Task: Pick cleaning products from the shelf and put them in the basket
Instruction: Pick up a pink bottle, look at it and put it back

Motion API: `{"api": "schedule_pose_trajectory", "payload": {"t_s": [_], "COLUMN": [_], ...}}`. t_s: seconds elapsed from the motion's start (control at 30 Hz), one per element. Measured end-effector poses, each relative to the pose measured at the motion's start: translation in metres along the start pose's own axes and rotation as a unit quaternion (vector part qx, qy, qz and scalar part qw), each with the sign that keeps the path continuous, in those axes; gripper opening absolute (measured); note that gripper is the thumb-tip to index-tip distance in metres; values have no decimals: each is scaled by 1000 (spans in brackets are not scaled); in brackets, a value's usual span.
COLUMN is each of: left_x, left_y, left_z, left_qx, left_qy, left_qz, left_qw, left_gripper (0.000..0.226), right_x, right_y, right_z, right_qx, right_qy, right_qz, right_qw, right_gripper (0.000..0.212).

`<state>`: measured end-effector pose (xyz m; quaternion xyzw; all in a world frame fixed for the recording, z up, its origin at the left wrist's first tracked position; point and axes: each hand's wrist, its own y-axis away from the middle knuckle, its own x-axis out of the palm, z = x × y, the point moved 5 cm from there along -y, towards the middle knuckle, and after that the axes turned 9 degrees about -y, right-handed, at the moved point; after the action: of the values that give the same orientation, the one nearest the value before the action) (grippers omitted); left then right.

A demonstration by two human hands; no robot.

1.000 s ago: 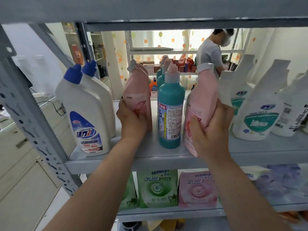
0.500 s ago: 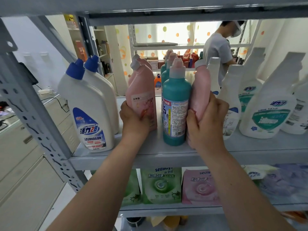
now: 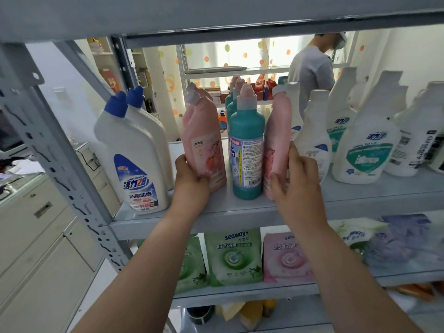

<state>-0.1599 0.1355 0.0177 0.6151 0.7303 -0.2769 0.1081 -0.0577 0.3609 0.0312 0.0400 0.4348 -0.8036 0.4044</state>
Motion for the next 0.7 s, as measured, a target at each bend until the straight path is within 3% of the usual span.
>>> {"api": "schedule_pose_trajectory", "payload": {"t_s": [0.13, 0.3, 0.4, 0.5, 0.6, 0.7], "left_x": [-7, -21, -36, -54, -70, -74], "left_y": [20, 49, 79, 118, 163, 207], "left_z": [0, 1, 1, 4, 16, 36], "left_qx": [27, 39, 45, 52, 66, 54], "left_qy": [10, 25, 50, 95, 119, 136], "left_qz": [-6, 10, 23, 53, 106, 149], "left_qw": [1000, 999, 997, 993, 985, 978], "left_gripper": [51, 51, 50, 51, 50, 53], "right_x": [3, 7, 3, 3, 10, 14], "right_y": [2, 42, 70, 99, 130, 160], "right_z": [-7, -8, 7, 30, 57, 71], "right_qx": [33, 81, 45, 47, 99, 126], "right_qy": [18, 58, 65, -74, -243, -311], "right_qz": [27, 115, 139, 183, 253, 273], "right_qw": [999, 988, 987, 979, 931, 902], "right_gripper": [71, 79, 69, 61, 60, 54]}}
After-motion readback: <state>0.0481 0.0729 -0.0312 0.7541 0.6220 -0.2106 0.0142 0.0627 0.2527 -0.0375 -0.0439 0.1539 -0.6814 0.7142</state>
